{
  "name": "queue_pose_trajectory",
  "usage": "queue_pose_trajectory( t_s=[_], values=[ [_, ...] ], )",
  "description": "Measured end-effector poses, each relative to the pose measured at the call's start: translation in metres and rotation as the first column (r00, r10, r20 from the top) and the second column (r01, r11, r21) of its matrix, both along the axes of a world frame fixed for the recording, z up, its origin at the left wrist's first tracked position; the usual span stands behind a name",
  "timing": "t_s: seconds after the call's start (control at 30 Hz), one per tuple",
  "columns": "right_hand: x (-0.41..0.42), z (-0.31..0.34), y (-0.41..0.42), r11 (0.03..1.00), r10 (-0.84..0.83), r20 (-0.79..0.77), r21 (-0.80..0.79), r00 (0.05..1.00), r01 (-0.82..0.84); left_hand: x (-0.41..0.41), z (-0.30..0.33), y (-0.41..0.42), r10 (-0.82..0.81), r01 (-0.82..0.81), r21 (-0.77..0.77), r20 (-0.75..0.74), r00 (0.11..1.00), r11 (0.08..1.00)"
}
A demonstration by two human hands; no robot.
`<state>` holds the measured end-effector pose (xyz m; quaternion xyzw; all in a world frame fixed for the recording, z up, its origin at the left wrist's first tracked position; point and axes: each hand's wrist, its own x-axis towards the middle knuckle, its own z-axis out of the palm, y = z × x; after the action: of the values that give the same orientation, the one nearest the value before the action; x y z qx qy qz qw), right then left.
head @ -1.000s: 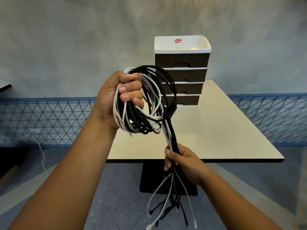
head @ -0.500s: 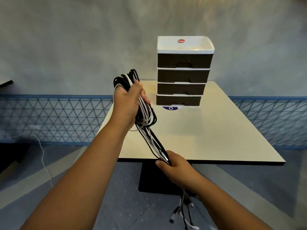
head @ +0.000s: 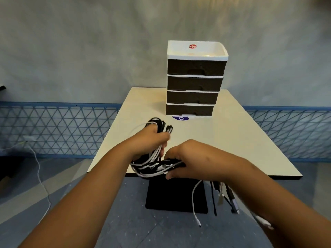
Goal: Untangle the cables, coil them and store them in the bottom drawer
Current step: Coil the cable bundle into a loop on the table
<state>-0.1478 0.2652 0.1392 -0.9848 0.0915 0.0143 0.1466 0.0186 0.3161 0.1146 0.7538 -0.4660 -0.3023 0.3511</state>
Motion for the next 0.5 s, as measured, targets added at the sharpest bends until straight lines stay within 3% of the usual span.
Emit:
queue_pose_trajectory(
  t_s=[0.17,0.3,0.37,0.43,0.5],
  values=[
    [0.004,0.010,-0.010,0.965,-0.015,0.038,0.261,0.999,0.005,0.001,-0.016,0.013,-0.171,0.213,0.090,-0.338,0.925,0.973],
    [0.001,0.013,-0.017,0.910,-0.025,0.057,0.415,0.998,-0.001,-0.004,-0.025,0.023,-0.230,0.281,0.021,-0.520,0.823,0.959],
    [0.000,0.016,-0.019,0.878,-0.002,0.056,0.478,0.998,-0.025,-0.010,-0.025,0.028,-0.245,0.280,-0.055,-0.663,0.708,0.958],
    [-0.001,0.018,-0.021,0.853,0.017,0.053,0.520,0.998,-0.042,-0.014,-0.025,0.034,-0.250,0.283,-0.110,-0.814,0.524,0.953],
    [-0.003,0.021,-0.024,0.843,0.026,0.059,0.536,0.998,-0.053,-0.016,-0.024,0.038,-0.338,0.345,-0.217,-0.875,0.346,0.913]
  ],
)
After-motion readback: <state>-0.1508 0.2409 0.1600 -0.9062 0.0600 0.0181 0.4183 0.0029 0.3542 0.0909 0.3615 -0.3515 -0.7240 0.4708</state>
